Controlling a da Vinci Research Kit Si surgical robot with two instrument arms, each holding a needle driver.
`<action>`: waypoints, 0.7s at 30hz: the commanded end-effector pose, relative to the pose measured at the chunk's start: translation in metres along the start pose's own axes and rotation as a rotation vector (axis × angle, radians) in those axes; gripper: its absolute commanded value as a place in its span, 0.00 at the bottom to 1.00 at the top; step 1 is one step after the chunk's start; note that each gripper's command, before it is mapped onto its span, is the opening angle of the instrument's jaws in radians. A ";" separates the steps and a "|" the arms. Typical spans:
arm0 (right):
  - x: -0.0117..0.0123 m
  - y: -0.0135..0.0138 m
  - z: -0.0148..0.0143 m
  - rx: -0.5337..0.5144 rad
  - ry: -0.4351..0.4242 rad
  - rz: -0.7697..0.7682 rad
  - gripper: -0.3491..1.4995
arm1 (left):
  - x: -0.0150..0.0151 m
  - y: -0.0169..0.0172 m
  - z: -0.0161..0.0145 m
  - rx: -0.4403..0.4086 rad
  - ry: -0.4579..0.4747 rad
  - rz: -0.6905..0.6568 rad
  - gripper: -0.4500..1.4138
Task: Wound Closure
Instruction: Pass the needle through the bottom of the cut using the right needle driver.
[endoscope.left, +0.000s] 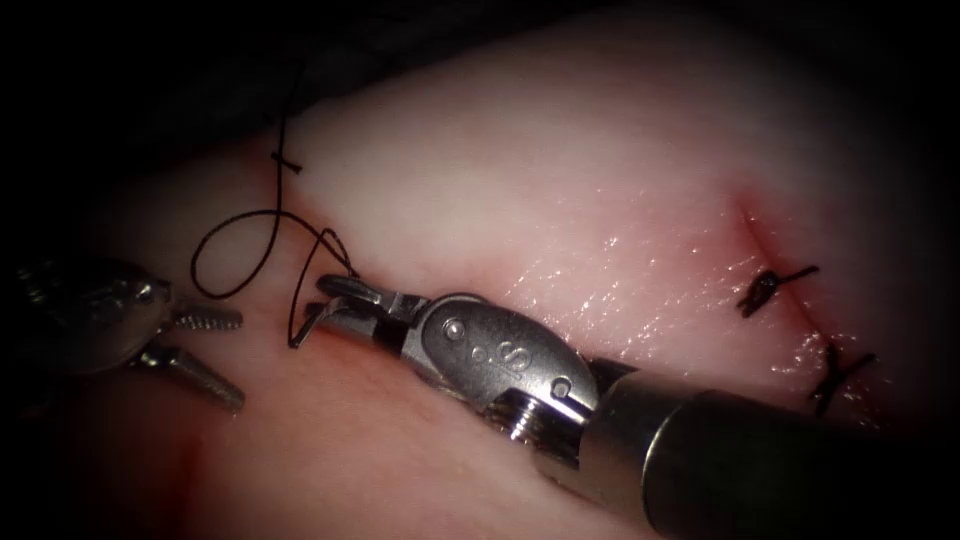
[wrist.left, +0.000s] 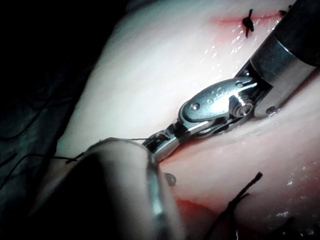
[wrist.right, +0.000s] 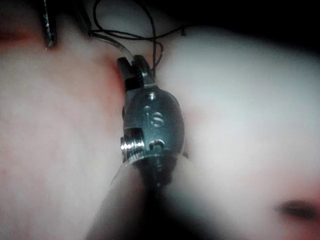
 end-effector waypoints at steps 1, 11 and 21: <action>0.0008 0.0003 0.0013 -0.006 0.003 0.001 0.00 | 0.0008 -0.0003 0.0003 0.010 0.014 0.003 0.39; 0.0023 0.0014 0.0013 -0.014 0.008 0.139 0.00 | 0.0021 0.0047 0.0029 0.008 0.096 0.022 0.37; 0.0024 0.0020 0.0019 -0.030 -0.006 0.349 0.00 | 0.0020 0.0065 0.0051 -0.028 0.124 0.037 0.34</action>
